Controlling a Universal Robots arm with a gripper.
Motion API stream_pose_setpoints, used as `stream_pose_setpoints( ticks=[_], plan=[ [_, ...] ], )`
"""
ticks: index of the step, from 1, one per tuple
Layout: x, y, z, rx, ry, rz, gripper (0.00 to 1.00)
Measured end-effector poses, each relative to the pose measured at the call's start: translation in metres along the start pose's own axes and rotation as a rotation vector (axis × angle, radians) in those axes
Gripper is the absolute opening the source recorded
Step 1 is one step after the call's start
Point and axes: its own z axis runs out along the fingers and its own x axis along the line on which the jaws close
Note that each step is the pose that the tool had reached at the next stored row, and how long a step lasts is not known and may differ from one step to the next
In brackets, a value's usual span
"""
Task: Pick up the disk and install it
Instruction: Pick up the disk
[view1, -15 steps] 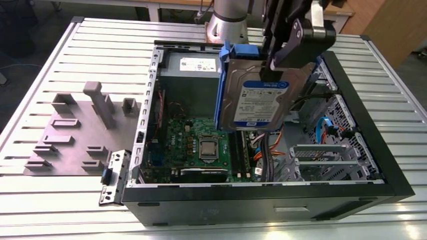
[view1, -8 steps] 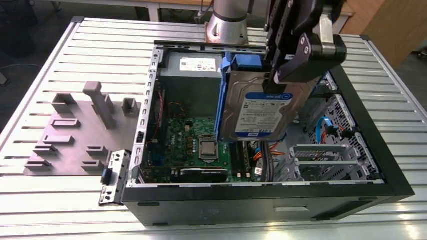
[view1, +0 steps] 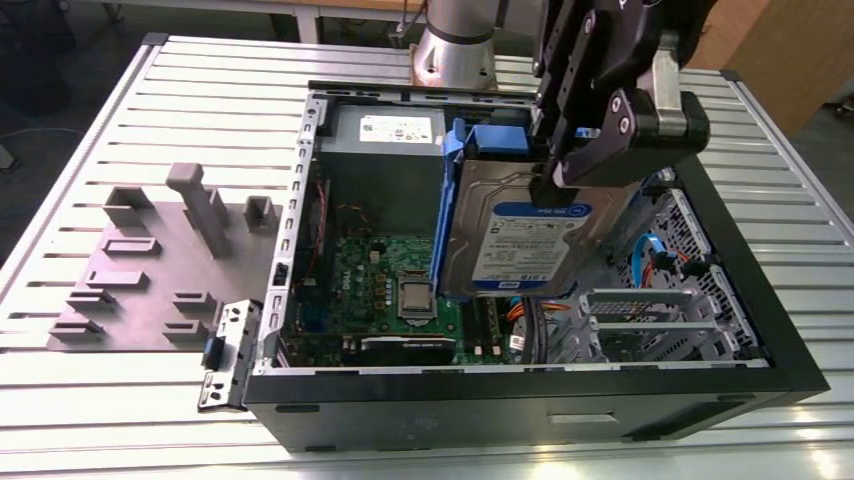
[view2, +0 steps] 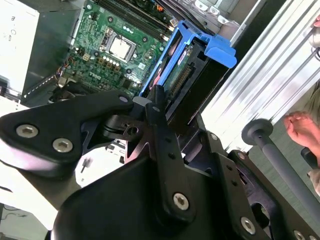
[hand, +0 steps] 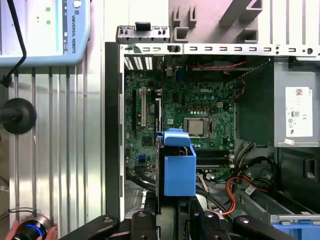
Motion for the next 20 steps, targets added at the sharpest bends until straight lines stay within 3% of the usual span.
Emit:
stream_pose_setpoints(
  ticks=[5, 13, 20],
  plan=[
    [0.0045, -0.0001, -0.0001, 0.0, 0.0, 0.0, 0.35],
    [0.005, -0.0003, -0.0001, 0.0, 0.0, 0.0, 0.35],
    [0.0049, -0.0057, 0.0005, 0.0, 0.0, 0.0, 0.35]
  ],
)
